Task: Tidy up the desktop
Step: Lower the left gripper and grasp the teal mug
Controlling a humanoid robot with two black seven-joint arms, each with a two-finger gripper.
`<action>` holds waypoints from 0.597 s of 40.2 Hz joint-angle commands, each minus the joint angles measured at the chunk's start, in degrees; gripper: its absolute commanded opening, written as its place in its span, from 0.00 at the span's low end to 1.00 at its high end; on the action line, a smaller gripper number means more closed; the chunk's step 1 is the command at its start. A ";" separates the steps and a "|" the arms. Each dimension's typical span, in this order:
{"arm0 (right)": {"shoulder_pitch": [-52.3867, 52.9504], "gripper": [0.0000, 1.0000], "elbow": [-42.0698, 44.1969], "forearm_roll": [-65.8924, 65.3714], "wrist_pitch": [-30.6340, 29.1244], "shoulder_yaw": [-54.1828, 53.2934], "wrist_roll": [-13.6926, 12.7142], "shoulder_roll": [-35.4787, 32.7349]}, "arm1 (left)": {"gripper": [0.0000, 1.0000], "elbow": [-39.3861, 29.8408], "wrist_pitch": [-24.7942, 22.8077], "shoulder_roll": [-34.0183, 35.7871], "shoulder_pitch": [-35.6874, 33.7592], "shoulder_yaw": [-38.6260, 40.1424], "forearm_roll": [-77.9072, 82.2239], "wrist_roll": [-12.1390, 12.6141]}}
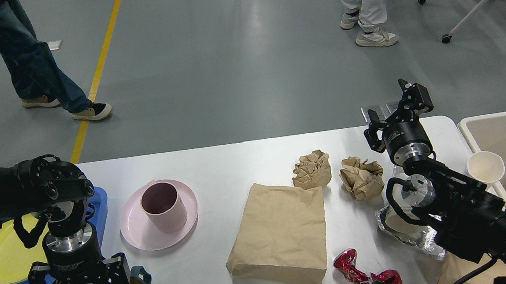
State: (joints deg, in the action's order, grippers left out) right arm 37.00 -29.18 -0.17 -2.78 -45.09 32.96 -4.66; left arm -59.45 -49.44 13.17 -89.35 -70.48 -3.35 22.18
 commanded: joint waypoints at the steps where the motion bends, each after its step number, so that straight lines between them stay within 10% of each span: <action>1: 0.00 1.00 0.00 0.00 0.05 0.00 0.00 0.00 | 0.96 2.76 0.22 -0.07 1.01 0.96 -0.07 -0.21; 24: 0.00 1.00 0.00 0.00 -0.03 0.00 0.00 0.00 | 0.62 5.75 3.56 -1.22 5.59 2.80 0.10 -0.12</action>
State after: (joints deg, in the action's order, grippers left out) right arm 37.00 -29.18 -0.17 -2.81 -45.09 32.96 -4.66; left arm -53.78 -46.19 11.97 -83.89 -67.67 -3.26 21.96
